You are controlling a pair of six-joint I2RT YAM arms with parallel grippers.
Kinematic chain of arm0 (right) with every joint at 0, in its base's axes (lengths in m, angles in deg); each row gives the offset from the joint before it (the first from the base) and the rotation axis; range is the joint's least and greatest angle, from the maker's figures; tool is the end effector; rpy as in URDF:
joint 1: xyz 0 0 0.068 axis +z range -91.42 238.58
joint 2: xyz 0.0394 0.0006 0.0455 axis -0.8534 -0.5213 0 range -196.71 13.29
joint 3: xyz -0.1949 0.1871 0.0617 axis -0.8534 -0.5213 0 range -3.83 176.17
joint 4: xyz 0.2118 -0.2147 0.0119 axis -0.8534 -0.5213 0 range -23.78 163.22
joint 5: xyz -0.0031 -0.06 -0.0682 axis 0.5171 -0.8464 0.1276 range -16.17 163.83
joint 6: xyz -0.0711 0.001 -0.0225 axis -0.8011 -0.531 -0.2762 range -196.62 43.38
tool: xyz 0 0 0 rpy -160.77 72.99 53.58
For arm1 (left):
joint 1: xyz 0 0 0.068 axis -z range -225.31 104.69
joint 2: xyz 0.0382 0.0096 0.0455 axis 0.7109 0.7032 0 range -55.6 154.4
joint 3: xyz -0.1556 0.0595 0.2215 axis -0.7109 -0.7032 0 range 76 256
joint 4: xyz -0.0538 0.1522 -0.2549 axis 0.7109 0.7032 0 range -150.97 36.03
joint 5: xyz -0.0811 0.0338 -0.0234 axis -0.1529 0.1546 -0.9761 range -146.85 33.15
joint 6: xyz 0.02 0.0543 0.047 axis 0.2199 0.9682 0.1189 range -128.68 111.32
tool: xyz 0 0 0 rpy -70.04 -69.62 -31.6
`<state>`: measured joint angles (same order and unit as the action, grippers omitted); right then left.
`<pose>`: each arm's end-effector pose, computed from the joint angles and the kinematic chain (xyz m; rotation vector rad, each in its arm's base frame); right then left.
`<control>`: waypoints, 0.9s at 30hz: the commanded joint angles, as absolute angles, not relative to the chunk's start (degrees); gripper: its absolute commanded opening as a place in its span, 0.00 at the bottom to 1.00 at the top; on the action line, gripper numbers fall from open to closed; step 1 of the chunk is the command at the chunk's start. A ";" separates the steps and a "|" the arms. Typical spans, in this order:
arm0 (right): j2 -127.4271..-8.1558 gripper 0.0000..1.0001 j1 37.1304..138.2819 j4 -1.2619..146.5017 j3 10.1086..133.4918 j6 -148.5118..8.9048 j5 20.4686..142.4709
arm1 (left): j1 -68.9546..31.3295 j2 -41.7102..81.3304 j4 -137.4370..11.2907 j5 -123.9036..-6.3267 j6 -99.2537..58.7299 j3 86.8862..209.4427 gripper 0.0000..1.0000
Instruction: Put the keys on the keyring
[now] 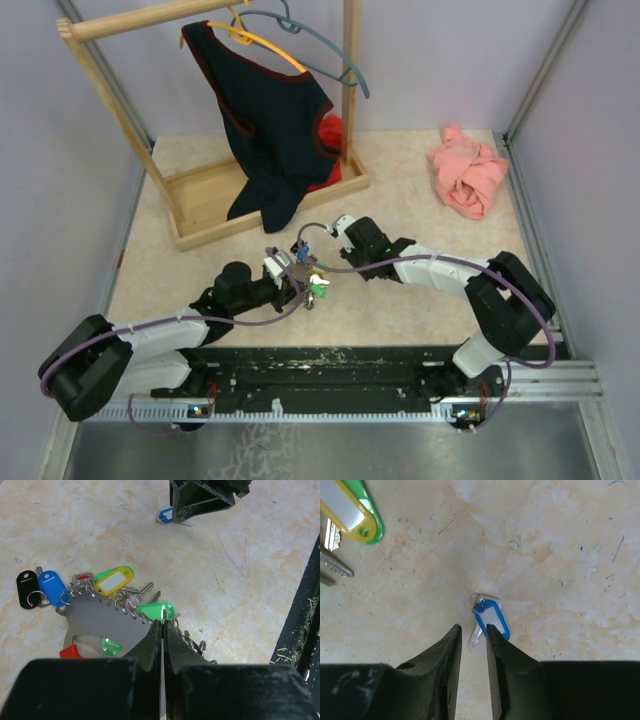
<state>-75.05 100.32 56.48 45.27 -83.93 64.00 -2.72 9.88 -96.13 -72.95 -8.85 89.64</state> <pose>0.2674 0.2244 0.1339 -0.9880 2.3253 0.0212 0.1811 -0.1900 0.1302 0.8798 1.7103 -0.7709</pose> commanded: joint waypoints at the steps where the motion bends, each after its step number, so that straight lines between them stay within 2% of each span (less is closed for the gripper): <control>1: -75.82 0.27 100.15 63.16 45.19 -85.85 62.46 | -3.04 9.95 -98.32 -73.94 -8.60 89.42 0.01; 12: -78.89 0.27 100.18 63.93 45.38 -86.55 63.03 | -3.06 10.23 -98.59 -74.04 -8.52 89.45 0.01; 16: -80.15 0.24 100.17 63.80 45.86 -85.66 61.47 | -3.04 10.49 -98.59 -74.24 -8.42 89.62 0.01; 25: -80.85 0.02 100.02 60.54 48.72 -83.89 61.59 | -3.04 10.15 -98.37 -74.24 -8.52 89.53 0.01; 27: -80.89 0.00 100.05 58.60 50.24 -83.39 62.17 | -3.04 10.01 -98.32 -74.21 -8.56 89.53 0.01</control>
